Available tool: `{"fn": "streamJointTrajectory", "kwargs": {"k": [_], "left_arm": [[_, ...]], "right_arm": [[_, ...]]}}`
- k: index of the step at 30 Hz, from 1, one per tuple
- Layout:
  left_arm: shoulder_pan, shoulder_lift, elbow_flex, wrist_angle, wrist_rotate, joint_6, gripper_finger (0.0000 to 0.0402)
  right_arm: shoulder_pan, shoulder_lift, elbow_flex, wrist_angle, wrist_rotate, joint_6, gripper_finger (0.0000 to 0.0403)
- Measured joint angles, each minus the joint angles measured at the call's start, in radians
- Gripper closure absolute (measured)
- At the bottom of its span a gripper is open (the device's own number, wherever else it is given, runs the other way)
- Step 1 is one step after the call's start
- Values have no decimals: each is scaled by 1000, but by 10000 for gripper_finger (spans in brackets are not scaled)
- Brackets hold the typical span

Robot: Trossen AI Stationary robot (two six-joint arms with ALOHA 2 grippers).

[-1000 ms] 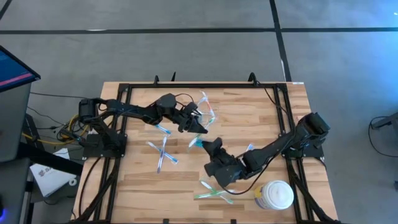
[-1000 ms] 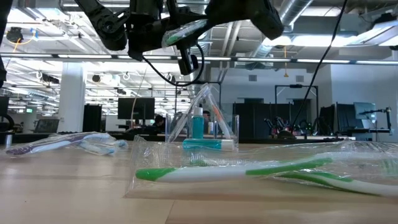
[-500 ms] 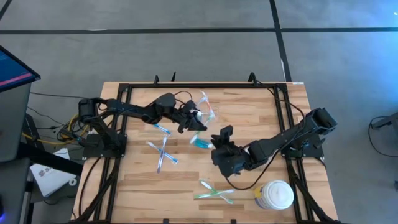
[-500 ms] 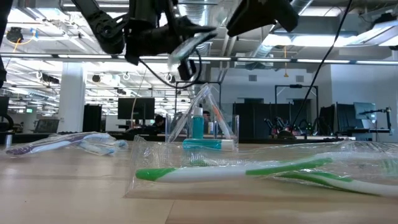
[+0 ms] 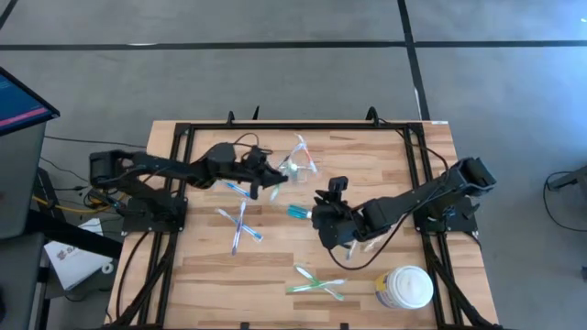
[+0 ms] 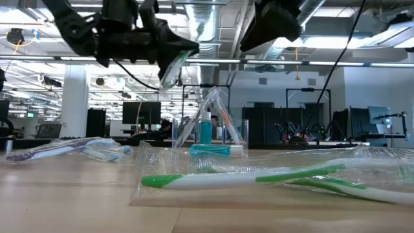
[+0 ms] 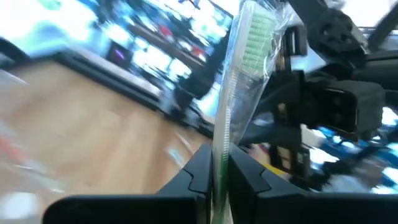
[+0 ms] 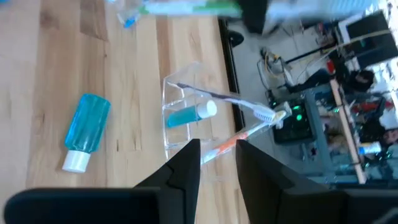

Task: Pick & Place toothbrushing station
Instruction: Put the top green toothbrush into the transparent organizer

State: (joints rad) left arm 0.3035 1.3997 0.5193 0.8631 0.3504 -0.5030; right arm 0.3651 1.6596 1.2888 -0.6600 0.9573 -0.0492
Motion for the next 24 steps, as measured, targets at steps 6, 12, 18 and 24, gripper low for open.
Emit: {"fn": "streamJointTrajectory", "kwargs": {"k": [6,12,18,24], "left_arm": [[-24,-116,-88,19,-227,136,387],[-49,-137,-139,120,-365,237,387],[-55,-127,-141,152,-440,314,387],[-55,-118,-141,180,-475,349,387]], "right_arm": [[-38,0,0,-11,-22,74,310],[-70,0,0,-24,-22,160,310],[-93,0,0,-63,-22,245,310],[-100,1,0,-118,-22,314,310]]}}
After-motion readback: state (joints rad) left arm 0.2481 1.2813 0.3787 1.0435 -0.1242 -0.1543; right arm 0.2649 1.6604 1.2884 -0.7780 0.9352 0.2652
